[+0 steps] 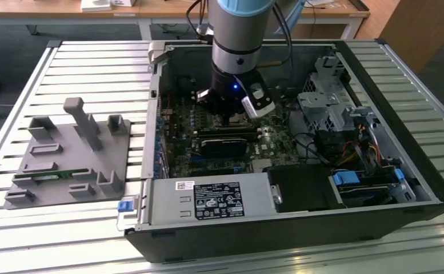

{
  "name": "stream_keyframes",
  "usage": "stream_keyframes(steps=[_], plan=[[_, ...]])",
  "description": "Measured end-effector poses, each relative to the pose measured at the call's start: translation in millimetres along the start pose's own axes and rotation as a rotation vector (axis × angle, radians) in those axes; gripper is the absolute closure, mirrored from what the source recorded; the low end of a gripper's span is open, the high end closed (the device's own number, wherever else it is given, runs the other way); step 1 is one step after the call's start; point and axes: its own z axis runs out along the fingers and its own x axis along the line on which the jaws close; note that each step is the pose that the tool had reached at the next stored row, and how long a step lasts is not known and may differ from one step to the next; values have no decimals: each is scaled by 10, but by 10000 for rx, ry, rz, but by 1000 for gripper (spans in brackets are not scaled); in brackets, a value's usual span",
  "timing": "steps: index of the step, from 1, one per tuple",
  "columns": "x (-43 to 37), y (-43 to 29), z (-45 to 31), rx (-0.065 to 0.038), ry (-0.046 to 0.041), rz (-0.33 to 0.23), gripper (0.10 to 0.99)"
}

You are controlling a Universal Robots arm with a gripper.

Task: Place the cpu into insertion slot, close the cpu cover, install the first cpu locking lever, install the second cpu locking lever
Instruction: 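Install the second cpu locking lever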

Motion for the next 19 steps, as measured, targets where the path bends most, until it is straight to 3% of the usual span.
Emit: stream_keyframes(steps=[14, 19], plan=[[7, -26, 162, -60, 31, 3, 980], [51, -72, 160, -392, 30, -5, 980]])
